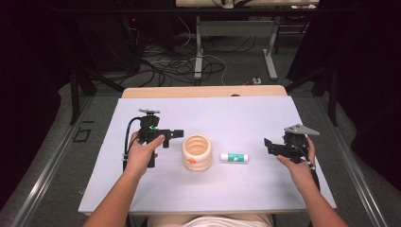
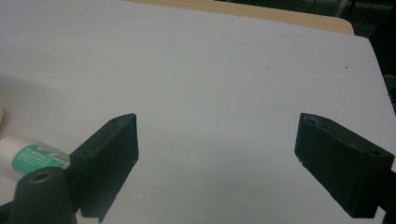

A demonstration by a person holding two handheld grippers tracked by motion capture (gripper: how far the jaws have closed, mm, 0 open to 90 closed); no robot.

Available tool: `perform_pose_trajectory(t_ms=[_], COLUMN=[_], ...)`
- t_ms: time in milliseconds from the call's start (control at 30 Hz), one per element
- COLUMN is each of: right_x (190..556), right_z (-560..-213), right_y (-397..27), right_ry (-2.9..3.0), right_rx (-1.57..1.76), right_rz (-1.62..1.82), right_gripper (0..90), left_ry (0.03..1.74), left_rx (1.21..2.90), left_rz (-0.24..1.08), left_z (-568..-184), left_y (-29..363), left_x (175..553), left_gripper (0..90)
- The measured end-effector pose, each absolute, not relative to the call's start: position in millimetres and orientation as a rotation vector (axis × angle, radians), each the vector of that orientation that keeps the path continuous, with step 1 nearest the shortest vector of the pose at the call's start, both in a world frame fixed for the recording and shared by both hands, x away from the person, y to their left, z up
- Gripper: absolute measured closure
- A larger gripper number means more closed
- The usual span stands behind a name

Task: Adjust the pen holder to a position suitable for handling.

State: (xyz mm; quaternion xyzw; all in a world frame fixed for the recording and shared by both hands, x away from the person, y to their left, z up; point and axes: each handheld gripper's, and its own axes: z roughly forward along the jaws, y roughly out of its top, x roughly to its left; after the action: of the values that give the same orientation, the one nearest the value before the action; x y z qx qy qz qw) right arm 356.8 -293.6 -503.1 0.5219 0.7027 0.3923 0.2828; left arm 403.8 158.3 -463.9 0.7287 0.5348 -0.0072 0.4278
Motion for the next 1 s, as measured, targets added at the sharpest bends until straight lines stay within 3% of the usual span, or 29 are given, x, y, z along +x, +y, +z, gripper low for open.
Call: perform_pose_trajectory(t_ms=[267, 500, 833, 1000], right_x=[356.6, 357.5, 361.5, 365.2], right_z=[-501.7, -501.1, -500.3, -499.7], right_y=[-292.4, -280.1, -265.6, -253.0], right_ry=[1.901, 1.997, 2.143, 2.220], right_rx=[1.377, 1.299, 1.196, 1.134], right_rz=[1.037, 0.993, 0.968, 0.907], right_gripper=[11.3, 0.0, 0.0, 0.0], left_ry=[1.295, 1.272, 1.304, 1.308], left_rx=[1.871, 1.853, 1.810, 1.768], left_rz=[0.126, 0.223, 0.311, 0.337], left_z=[-459.8, -463.5, -470.6, -470.7], left_y=[176.6, 185.3, 201.5, 209.9], left_x=[401.4, 399.0, 398.9, 397.8], left_gripper=[22.6, 16.0, 0.4, 0.3])
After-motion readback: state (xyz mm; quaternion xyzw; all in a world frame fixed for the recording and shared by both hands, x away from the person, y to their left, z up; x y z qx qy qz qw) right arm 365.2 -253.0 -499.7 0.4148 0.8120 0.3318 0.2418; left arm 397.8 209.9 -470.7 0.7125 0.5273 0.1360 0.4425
